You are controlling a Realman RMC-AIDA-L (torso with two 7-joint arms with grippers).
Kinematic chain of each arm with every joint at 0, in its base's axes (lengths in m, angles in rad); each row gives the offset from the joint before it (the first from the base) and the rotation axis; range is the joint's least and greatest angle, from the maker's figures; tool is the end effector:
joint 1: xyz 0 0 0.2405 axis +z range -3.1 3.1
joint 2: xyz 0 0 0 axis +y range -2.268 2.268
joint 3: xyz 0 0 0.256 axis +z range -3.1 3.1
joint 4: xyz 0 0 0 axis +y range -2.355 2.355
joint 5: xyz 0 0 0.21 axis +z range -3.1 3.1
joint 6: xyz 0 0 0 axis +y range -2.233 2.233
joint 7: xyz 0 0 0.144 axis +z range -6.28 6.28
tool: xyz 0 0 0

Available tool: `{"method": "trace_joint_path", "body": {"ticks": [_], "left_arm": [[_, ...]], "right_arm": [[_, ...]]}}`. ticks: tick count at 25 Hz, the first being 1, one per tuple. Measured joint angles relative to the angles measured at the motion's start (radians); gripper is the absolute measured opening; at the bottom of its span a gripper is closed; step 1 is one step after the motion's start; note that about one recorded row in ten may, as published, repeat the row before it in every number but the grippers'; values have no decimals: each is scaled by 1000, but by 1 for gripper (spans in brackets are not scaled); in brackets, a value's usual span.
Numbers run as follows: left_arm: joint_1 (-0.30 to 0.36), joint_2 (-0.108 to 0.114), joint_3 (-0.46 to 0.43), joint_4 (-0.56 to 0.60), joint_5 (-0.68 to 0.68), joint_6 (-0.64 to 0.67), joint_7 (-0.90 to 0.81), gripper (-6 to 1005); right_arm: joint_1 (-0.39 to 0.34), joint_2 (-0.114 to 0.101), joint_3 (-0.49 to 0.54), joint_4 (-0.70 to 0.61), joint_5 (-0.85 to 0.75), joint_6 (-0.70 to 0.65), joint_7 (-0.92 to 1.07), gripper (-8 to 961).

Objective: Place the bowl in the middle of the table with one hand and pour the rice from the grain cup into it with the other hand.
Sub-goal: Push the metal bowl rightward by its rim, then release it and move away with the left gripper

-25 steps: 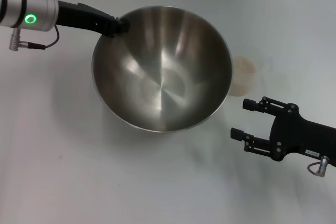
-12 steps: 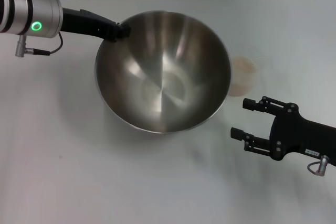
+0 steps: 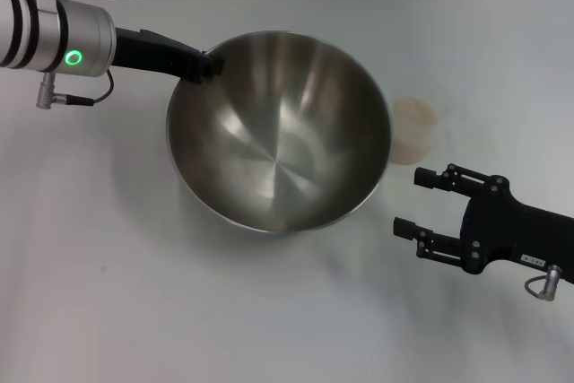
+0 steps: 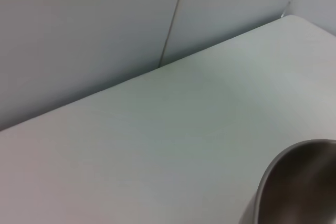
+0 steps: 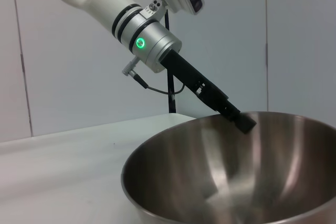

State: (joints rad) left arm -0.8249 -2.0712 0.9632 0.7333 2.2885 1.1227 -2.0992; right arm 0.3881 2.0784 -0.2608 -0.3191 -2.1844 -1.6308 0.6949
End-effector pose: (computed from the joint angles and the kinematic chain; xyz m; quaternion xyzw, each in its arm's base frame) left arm -0.1902 0.4320 -0.0177 -0.9171 -0.3368 -0.0616 0.2040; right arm 0.3210 0.2496 -0.0290 -0.9186 0.1280 0.2952 0.2293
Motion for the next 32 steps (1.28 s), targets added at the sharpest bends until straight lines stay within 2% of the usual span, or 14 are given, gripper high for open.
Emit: {"method": "trace_joint_path", "body": {"ticks": [21, 26, 32], "left_arm": [[-1, -1, -1, -24, -2, -19, -32, 55], [-4, -1, 0, -39, -2, -27, -44, 199], [-1, 1, -11, -38, -14, -30, -44, 465]], "right_arm": [[5, 0, 0, 0, 0, -1, 0, 726], [6, 0, 0, 0, 0, -1, 0, 726], [6, 0, 0, 0, 0, -2, 0, 726]]}}
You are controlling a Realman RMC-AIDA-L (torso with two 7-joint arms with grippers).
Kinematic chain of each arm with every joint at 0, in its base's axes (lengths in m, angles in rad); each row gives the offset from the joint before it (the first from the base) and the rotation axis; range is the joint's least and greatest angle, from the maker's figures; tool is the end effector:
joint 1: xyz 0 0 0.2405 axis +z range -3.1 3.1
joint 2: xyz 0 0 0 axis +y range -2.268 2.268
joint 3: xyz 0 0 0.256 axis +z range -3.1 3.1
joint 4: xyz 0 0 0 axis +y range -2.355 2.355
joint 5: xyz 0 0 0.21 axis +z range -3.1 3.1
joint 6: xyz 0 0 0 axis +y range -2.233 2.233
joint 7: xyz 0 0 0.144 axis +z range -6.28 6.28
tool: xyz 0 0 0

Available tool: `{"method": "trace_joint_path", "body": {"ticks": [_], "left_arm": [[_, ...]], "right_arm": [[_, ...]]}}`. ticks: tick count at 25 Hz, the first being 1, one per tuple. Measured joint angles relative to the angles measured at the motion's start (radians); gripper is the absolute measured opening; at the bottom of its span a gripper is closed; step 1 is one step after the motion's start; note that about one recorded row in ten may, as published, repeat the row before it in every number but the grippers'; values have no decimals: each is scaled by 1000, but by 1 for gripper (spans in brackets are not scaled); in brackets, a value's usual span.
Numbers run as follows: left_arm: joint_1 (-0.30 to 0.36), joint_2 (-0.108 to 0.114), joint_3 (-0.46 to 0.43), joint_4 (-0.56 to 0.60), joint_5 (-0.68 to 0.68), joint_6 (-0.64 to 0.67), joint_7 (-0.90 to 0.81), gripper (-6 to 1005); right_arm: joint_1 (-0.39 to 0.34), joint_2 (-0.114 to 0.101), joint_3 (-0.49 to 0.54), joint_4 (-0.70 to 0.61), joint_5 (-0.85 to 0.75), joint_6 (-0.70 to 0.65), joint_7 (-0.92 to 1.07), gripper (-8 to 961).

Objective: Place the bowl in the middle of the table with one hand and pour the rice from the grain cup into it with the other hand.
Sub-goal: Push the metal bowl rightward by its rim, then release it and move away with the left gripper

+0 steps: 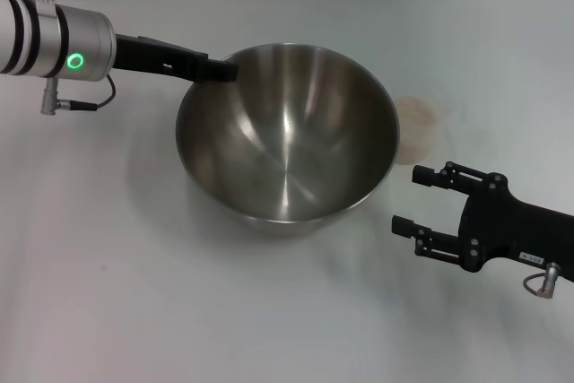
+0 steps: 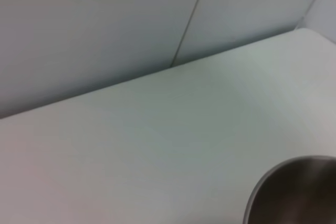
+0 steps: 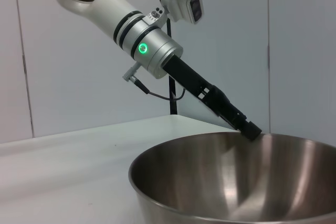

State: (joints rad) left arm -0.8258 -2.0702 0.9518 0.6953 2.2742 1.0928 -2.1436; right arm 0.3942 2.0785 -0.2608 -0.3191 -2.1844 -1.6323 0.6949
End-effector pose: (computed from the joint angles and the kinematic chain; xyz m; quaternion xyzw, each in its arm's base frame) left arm -0.1962 0.4325 -0.0210 -0.9012 -0.3740 -0.0738 0.2062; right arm 0.3192 0.2514 -0.0290 -0.9190 0.1250 0.2965 0.2280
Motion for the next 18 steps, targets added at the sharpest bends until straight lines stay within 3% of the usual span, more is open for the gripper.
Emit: {"method": "trace_joint_path", "body": {"ticks": [5, 14, 18], "left_arm": [[6, 2, 5, 5, -14, 4, 0, 635], [10, 2, 6, 6, -15, 1, 0, 819], [15, 2, 1, 13, -22, 2, 7, 819]], "right_arm": [[-1, 0, 0, 0, 0, 0, 0, 726], [0, 0, 0, 1, 0, 0, 0, 725], [0, 0, 0, 0, 0, 1, 0, 726]]}}
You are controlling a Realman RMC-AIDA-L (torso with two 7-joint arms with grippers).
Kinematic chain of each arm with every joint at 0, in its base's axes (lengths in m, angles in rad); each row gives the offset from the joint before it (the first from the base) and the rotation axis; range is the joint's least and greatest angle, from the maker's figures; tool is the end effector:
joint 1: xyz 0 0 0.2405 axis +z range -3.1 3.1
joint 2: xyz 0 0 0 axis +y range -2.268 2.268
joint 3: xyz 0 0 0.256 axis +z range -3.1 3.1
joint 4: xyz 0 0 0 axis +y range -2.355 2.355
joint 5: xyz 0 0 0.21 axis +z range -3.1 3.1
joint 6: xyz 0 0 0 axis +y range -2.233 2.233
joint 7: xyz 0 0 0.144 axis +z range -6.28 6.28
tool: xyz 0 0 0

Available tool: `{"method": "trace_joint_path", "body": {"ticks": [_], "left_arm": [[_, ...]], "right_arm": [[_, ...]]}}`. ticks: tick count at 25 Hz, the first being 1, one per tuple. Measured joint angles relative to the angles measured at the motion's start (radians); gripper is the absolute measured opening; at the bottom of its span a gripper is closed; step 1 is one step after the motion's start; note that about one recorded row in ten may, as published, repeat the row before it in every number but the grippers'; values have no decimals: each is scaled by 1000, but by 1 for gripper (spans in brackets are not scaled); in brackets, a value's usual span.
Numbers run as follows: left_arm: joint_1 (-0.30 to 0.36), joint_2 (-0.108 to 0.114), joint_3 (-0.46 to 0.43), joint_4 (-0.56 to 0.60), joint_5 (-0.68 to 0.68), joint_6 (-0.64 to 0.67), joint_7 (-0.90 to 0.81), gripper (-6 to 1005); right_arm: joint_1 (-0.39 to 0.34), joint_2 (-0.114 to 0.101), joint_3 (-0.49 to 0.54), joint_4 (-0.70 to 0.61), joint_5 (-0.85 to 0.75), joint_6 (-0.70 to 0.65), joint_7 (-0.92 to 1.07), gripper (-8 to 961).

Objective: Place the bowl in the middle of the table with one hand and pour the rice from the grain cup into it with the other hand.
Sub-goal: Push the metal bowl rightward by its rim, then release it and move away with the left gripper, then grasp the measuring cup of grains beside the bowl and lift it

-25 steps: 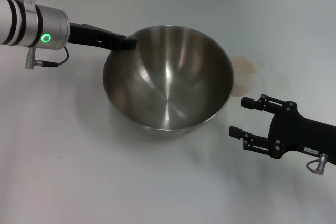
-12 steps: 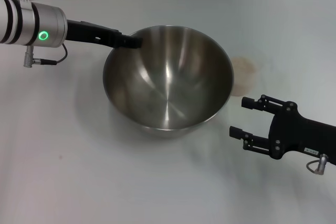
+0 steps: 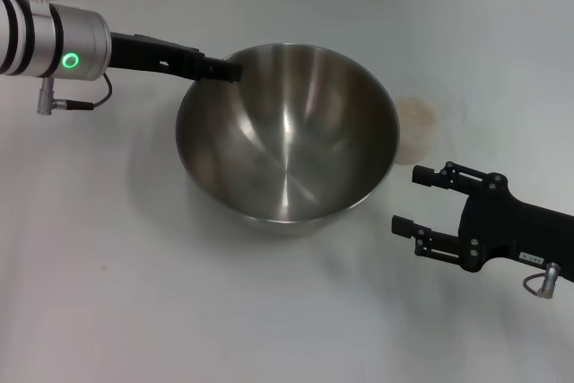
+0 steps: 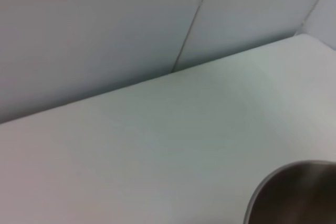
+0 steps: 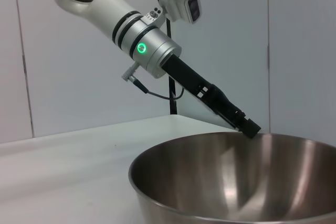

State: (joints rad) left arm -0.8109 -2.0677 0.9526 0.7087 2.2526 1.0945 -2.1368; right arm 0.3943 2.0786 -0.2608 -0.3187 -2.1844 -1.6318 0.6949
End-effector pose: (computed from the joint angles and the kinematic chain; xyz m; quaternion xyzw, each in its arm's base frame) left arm -0.1979 0.4320 -0.0173 -0.8994 -0.3748 -0.0829 0.2093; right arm 0.3192 0.2514 -0.0291 -0.9189 0.1251 0.2965 0.2280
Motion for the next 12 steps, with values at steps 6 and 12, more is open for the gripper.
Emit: {"method": "trace_joint_path", "body": {"ticks": [6, 12], "left_arm": [[62, 4, -2, 62, -135, 38, 47, 819], [229, 8, -24, 120, -445, 162, 251, 819]], "right_arm": [[1, 0, 0, 0, 0, 3, 0, 725], [2, -1, 0, -2, 0, 4, 0, 725]]}}
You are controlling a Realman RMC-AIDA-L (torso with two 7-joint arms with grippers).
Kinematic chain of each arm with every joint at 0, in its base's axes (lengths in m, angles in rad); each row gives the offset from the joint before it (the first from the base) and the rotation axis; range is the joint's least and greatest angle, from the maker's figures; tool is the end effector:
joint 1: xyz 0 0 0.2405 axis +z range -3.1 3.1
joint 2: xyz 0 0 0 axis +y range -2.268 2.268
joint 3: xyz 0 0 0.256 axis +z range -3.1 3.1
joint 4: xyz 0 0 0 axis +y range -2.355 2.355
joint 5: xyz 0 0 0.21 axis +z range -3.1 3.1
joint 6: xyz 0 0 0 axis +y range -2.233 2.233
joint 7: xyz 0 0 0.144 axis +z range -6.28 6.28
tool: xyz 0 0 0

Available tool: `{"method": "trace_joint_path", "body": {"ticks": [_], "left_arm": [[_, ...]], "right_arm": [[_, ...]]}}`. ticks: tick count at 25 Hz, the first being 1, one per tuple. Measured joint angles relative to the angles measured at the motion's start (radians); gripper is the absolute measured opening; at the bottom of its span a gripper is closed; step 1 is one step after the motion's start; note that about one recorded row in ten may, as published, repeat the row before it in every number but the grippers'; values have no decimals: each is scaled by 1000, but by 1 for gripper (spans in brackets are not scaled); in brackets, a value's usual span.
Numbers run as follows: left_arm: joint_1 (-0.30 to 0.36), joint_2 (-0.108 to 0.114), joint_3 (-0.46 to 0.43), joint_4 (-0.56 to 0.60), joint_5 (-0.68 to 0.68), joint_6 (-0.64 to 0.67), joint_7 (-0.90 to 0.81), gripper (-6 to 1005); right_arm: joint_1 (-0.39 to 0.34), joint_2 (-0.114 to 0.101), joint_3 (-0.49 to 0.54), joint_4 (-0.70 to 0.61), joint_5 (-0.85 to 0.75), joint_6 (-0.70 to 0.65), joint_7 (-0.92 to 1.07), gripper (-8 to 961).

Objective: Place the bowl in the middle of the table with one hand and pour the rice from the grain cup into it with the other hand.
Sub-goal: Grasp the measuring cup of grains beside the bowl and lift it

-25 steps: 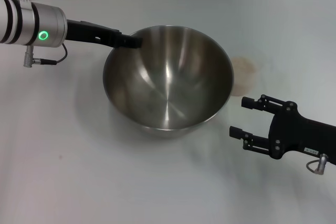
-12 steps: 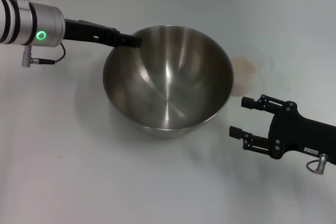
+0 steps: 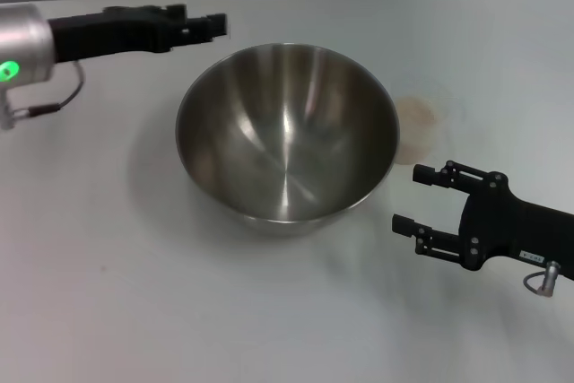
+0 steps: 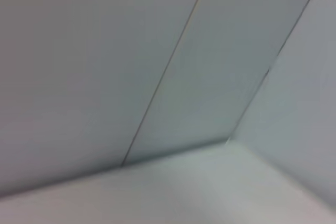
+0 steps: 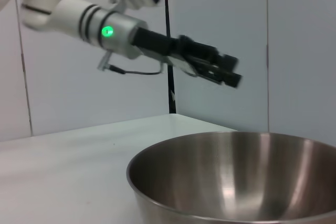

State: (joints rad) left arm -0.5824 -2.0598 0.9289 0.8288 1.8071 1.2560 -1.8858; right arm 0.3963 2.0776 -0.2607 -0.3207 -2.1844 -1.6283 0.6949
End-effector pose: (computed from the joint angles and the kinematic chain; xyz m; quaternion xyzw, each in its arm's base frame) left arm -0.2132 0.3950 0.0219 -0.8817 -0.3415 -0.2641 0.1905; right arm 0.3195 0.2526 -0.0285 -0.9194 0.1242 0.2943 0.2293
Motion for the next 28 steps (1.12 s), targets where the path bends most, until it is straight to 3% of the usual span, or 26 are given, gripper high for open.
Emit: {"method": "trace_joint_path", "body": {"ticks": [1, 2, 3, 7, 8, 13, 15, 16, 17, 23, 28], "left_arm": [[19, 0, -9, 0, -31, 16, 27, 819], [82, 0, -42, -8, -123, 70, 114, 819], [82, 0, -42, -8, -123, 70, 114, 819], [211, 1, -131, -66, -267, 213, 312, 819], [211, 1, -131, -66, -267, 213, 312, 819], [273, 17, -226, -226, -308, 362, 528, 819], [303, 37, -251, -358, -309, 444, 693, 819], [303, 37, -251, -358, -309, 444, 693, 819], [334, 43, -248, -457, -306, 489, 848, 819], [360, 30, -234, -488, -305, 504, 925, 819], [365, 21, -161, -497, -303, 497, 1007, 819]], "right_arm": [[0, 0, 0, 0, 0, 0, 0, 725], [1, 0, 0, 0, 0, 0, 0, 724], [1, 0, 0, 0, 0, 0, 0, 724], [5, -1, 0, 0, 0, 4, 0, 724], [5, -1, 0, 0, 0, 4, 0, 724], [7, -1, 0, 0, 2, 4, 0, 724], [7, -1, 0, 0, 7, 4, 0, 724], [7, 0, 0, 0, 9, 4, 0, 723], [6, 0, 0, 0, 11, 4, 0, 723], [6, 1, 0, 0, 22, 4, 0, 723], [5, 1, 0, 0, 24, 6, 0, 723]]}}
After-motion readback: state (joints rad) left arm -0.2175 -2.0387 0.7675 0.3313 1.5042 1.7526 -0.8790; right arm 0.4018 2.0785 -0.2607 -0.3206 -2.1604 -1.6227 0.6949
